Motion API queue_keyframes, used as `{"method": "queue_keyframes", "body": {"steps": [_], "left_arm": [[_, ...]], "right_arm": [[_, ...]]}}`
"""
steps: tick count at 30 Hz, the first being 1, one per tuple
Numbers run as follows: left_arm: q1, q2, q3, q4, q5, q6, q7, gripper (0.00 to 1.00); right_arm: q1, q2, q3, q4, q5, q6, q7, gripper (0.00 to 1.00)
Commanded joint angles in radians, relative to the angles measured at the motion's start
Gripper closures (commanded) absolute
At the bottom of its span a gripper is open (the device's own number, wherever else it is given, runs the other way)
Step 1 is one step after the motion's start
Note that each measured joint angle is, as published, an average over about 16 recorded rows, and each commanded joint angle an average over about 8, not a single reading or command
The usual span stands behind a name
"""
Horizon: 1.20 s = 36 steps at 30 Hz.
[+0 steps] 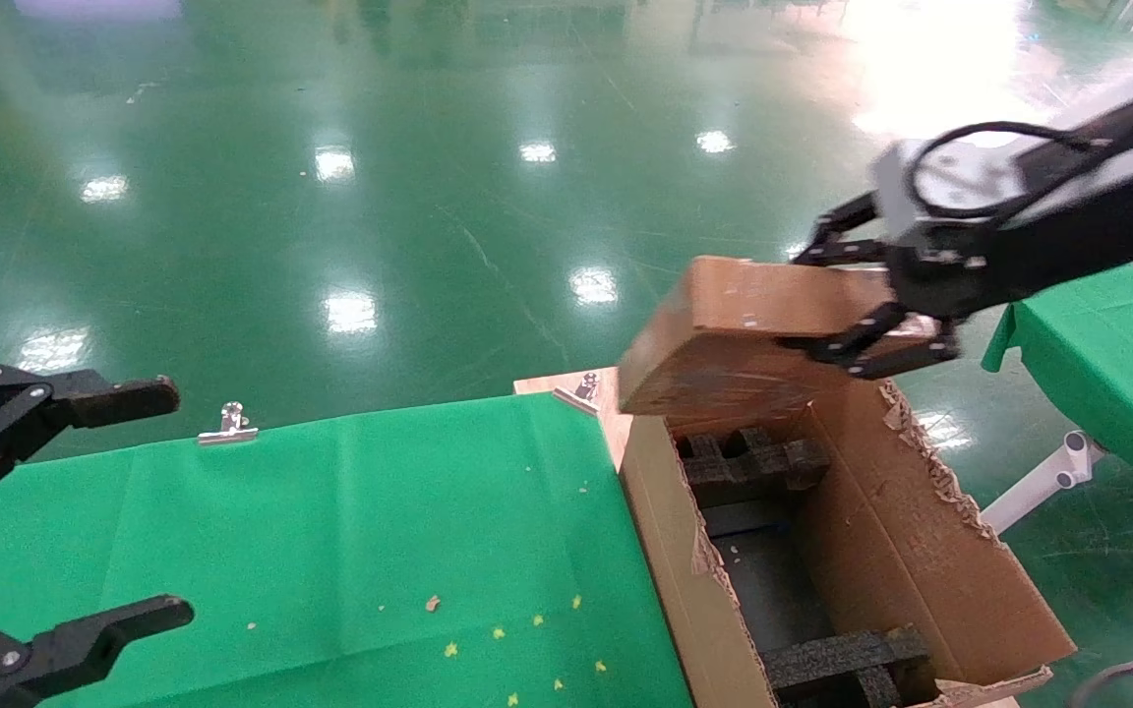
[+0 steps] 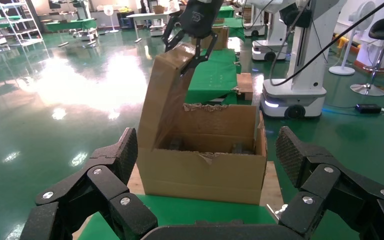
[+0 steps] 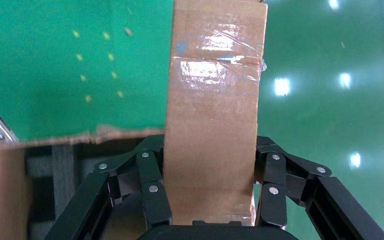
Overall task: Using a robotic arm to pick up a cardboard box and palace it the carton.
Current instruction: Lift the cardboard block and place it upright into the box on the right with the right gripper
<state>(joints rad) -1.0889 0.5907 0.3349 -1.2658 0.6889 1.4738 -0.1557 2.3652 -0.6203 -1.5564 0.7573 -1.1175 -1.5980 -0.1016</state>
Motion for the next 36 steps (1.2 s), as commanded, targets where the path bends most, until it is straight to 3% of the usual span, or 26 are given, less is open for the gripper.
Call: {"method": "queue_keyframes", "body": {"steps": [1,8,14,22,36], "left_arm": [[0.0,0.0,0.0,0.0,0.0,0.0,0.0,0.0],[0.0,0.0,0.0,0.0,0.0,0.0,0.0,0.0],[0.0,0.0,0.0,0.0,0.0,0.0,0.0,0.0],[0.0,0.0,0.0,0.0,0.0,0.0,0.0,0.0],[0.0,0.0,0.001,0.0,0.0,0.0,0.0,0.0]], "right_arm": [[0.043,0.032,-0.044,-0.015,-0.011,0.001,-0.017,1.0],[0.063,0.119,-0.194,-0.057,0.007,0.0,-0.021,1.0],[-0.038,0.178,-0.304,-0.122,0.114,0.027,0.103,1.0],[-0.184,0.244,-0.336,-0.164,0.205,0.194,0.276,1.0],[-0.273,0.352,-0.344,-0.004,0.274,0.462,0.511,1.0]]}}
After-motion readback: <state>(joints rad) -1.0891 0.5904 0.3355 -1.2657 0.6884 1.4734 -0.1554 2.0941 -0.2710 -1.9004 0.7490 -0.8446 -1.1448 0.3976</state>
